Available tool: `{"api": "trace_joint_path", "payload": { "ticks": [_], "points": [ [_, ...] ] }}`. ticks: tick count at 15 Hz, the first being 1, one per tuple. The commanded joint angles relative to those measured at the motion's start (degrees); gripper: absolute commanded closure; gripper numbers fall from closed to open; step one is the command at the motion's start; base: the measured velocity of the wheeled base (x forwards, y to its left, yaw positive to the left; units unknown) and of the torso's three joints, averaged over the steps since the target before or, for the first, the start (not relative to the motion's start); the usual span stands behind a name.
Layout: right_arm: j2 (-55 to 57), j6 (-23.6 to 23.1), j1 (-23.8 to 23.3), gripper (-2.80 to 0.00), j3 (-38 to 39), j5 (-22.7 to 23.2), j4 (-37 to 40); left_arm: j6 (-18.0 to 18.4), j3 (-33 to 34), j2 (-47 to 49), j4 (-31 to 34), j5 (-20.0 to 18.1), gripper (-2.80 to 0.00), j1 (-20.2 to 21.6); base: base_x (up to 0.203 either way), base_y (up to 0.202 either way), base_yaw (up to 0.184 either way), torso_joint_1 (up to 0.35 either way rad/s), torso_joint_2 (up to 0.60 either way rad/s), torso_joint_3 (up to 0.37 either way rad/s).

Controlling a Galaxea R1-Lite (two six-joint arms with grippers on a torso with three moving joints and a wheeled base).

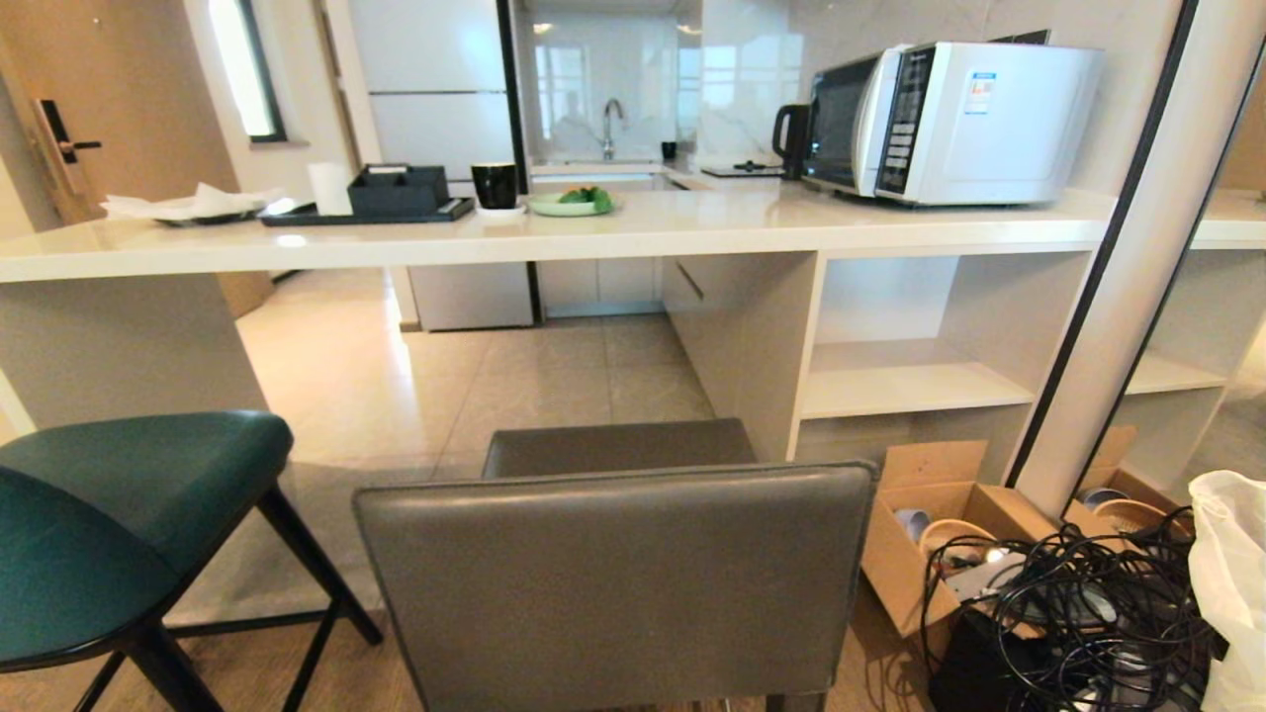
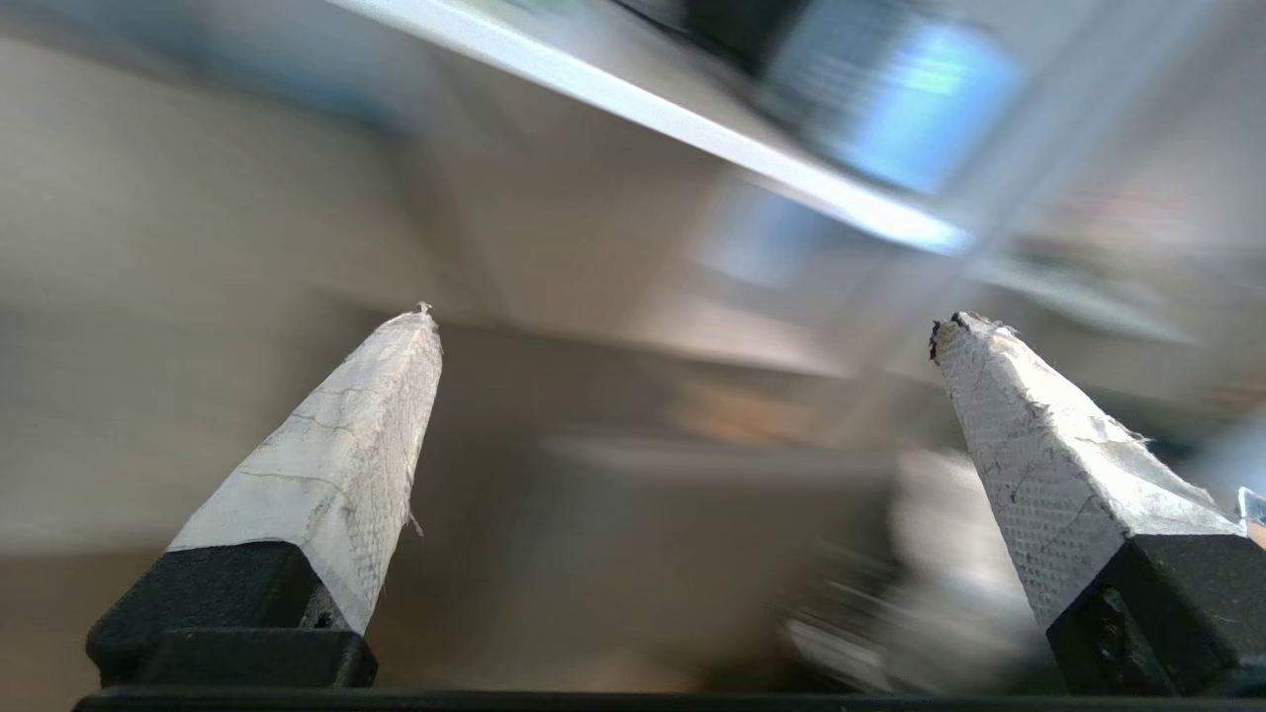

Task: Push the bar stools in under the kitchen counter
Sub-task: Push the blue chair back under the dining table

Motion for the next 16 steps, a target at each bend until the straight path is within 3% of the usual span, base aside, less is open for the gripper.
{"api": "trace_joint_path", "payload": {
  "ticks": [1,2,5,6,7,10,11,13,15,16],
  "points": [
    [-6.7,0.1,0.0,-2.80,0.0,0.6,4.5,-15.6,-5.8,0.2,2.6,-7.6,-2.80,-3.2,0.000,0.000,0.000,0.000,0.00,0.000],
    [-7.9,0.1,0.0,-2.80,0.1,2.0,6.1,-20.4,-7.4,0.7,2.7,-12.2,-2.80,-5.0,0.000,0.000,0.000,0.000,0.00,0.000],
    [-9.1,0.1,0.0,-2.80,0.6,4.2,7.8,-22.8,-8.1,-2.7,1.4,-13.0,-2.80,-7.7,0.000,0.000,0.000,0.000,0.00,0.000],
    [-9.4,0.1,0.0,-2.80,0.7,5.0,7.8,-24.6,-8.9,-3.4,1.3,-13.0,-2.80,-10.6,0.000,0.000,0.000,0.000,0.00,0.000],
    [-9.5,0.0,0.0,-2.80,0.9,5.6,7.9,-26.4,-9.8,-3.7,1.2,-13.0,-2.80,-15.3,0.000,0.000,0.000,0.000,0.00,0.000],
    [-11.0,0.0,0.0,-2.80,2.3,6.3,7.9,-31.5,-12.7,-6.8,1.2,-13.0,-2.80,-37.7,0.000,0.000,0.000,0.000,0.00,0.000],
    [-12.5,-0.1,0.0,-2.80,3.3,6.7,7.9,-32.4,-13.2,-8.7,1.1,-13.0,-2.80,-42.4,0.000,0.000,0.000,0.000,0.00,0.000],
    [-16.3,-1.3,-0.1,-2.80,5.8,11.3,7.6,-33.7,-13.4,-13.9,1.0,-13.0,-2.80,-45.1,0.000,0.000,0.000,0.000,0.00,0.000],
    [-16.3,-4.2,-0.1,-2.80,6.2,12.7,6.7,-35.7,-13.5,-21.0,1.0,-13.0,-2.80,-45.7,0.000,0.000,0.000,0.000,0.00,0.000],
    [-16.3,-4.7,-0.1,-2.80,6.5,12.7,6.1,-37.3,-13.5,-23.4,1.0,-13.0,-2.80,-48.6,0.000,0.000,0.000,0.000,0.00,0.000]
  ]
}}
